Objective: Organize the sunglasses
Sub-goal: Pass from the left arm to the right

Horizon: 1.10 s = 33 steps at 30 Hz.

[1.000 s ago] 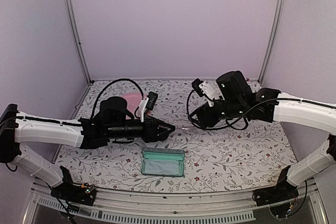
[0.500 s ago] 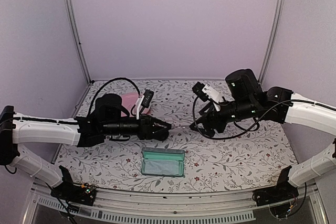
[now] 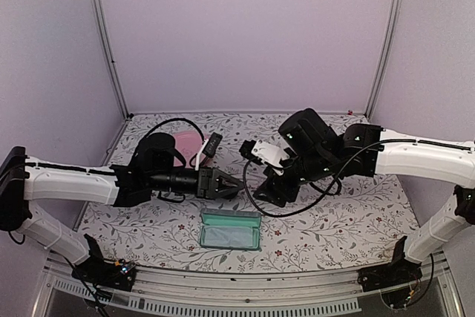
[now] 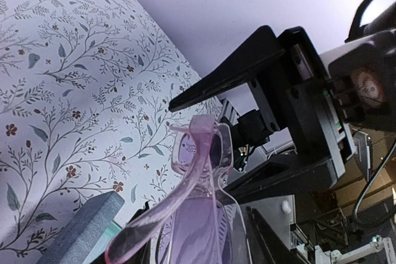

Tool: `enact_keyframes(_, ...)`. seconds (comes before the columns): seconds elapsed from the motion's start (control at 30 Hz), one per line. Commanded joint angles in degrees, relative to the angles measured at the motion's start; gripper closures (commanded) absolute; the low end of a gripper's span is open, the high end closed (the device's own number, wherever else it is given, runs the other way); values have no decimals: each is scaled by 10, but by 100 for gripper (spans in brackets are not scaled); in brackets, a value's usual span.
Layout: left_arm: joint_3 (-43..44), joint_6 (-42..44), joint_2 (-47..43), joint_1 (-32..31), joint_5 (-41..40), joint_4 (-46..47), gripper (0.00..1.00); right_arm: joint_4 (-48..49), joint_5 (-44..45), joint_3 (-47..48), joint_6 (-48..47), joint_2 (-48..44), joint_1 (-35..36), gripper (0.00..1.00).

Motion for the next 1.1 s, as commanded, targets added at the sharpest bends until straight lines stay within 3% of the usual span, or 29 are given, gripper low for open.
enact_keyframes(0.0, -2, -44, 22, 9, 37, 43, 92, -15, 51, 25, -21, 18, 21, 33)
enact_keyframes(0.3, -8, -85, 47, 9, 61, 82, 93, -10, 71, 8, -31, 15, 32, 52)
enact_keyframes(0.87, -9, -96, 64, 11, 75, 85, 93, -1, 84, 11, -42, 21, 44, 63)
enact_keyframes(1.07, -14, -98, 65, 11, 75, 82, 87, -1, 80, 6, -42, 19, 45, 67)
